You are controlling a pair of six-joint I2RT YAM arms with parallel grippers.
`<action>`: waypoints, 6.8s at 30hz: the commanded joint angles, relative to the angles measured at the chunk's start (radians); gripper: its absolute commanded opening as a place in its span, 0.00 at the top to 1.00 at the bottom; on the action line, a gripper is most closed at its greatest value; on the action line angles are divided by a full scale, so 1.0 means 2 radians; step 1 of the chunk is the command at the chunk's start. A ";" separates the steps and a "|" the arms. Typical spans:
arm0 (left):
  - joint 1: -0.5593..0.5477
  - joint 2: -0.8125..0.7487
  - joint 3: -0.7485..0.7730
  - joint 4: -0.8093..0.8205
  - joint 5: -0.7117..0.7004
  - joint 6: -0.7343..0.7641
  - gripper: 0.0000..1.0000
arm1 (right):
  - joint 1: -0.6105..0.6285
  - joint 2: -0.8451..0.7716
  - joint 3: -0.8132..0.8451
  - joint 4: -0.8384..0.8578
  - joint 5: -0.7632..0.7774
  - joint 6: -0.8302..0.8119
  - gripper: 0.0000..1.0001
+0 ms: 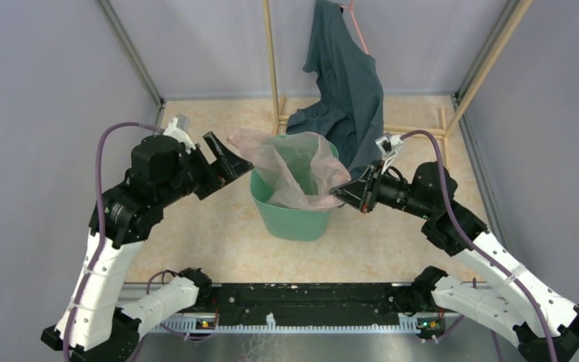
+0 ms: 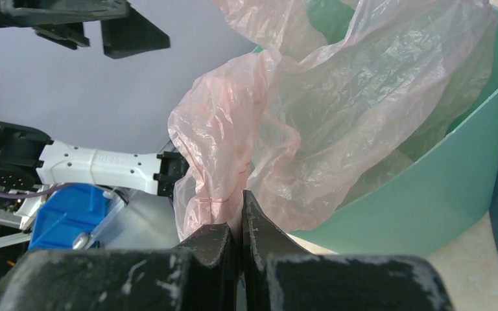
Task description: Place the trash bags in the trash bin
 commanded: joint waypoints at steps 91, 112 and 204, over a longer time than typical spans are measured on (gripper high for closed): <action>0.000 -0.164 -0.224 0.045 0.036 0.074 1.00 | 0.009 -0.058 -0.043 -0.082 0.032 0.189 0.69; 0.000 -0.162 -0.183 0.014 0.048 0.095 1.00 | 0.009 -0.069 -0.048 -0.045 0.030 0.178 0.93; -0.001 0.022 -0.058 0.010 -0.015 0.276 0.03 | 0.009 0.073 0.126 -0.094 0.180 -0.134 0.68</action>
